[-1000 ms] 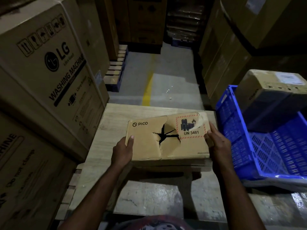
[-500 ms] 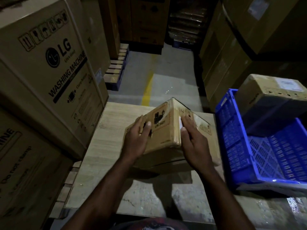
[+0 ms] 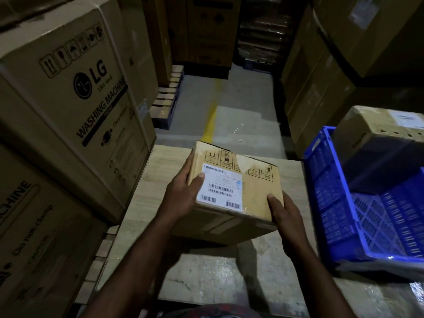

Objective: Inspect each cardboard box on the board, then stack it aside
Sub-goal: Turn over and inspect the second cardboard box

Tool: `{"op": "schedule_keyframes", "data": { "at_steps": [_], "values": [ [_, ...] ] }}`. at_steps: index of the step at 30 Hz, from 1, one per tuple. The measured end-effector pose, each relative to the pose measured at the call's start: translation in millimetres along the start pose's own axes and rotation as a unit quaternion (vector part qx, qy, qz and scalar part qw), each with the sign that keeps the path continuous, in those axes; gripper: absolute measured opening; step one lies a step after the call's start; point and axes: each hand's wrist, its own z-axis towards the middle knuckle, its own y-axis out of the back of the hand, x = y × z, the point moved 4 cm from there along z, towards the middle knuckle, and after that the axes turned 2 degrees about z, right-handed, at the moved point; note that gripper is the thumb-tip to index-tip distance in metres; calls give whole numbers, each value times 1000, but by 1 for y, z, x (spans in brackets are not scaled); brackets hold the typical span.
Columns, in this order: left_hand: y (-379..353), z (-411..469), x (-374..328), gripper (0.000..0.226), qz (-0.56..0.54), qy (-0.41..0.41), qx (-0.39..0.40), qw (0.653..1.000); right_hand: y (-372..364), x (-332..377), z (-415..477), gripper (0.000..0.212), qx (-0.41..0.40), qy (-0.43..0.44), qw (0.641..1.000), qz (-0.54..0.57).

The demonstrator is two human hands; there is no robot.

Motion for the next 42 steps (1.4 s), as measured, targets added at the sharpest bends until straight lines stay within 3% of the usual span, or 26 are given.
{"op": "schedule_keyframes", "data": {
  "at_steps": [8, 14, 21, 24, 27, 30, 34, 38, 40, 42],
  "values": [
    [-23, -8, 40, 58, -5, 41, -8, 999, 10, 9, 3, 37, -24, 57, 998, 30],
    [-22, 8, 33, 47, 23, 26, -8, 999, 10, 15, 10, 32, 18, 69, 996, 58],
    [-16, 15, 39, 39, 35, 27, -10, 999, 13, 25, -1, 70, 39, 122, 989, 74],
    [-21, 16, 48, 39, 31, 50, 6, 998, 18, 43, 0, 79, 39, 157, 986, 30],
    [-29, 10, 54, 43, 33, 77, 3, 996, 13, 57, 1, 64, 34, 176, 984, -19],
    [-33, 9, 51, 52, 111, 77, 0, 991, 9, 59, 6, 55, 25, 177, 983, -36],
    [-34, 12, 26, 65, 209, 3, -5, 978, -6, 60, 9, 52, 67, 175, 981, -49],
    [-46, 8, -18, 67, 173, -62, 48, 982, -37, 44, 4, 52, 90, 190, 964, -164],
    [-40, 12, -28, 66, 147, -58, 37, 987, -44, 27, 10, 50, 99, 185, 957, -200],
    [-26, 19, -27, 81, 125, -45, 4, 991, -43, 12, 19, 51, 96, 188, 949, -234]
  ]
}}
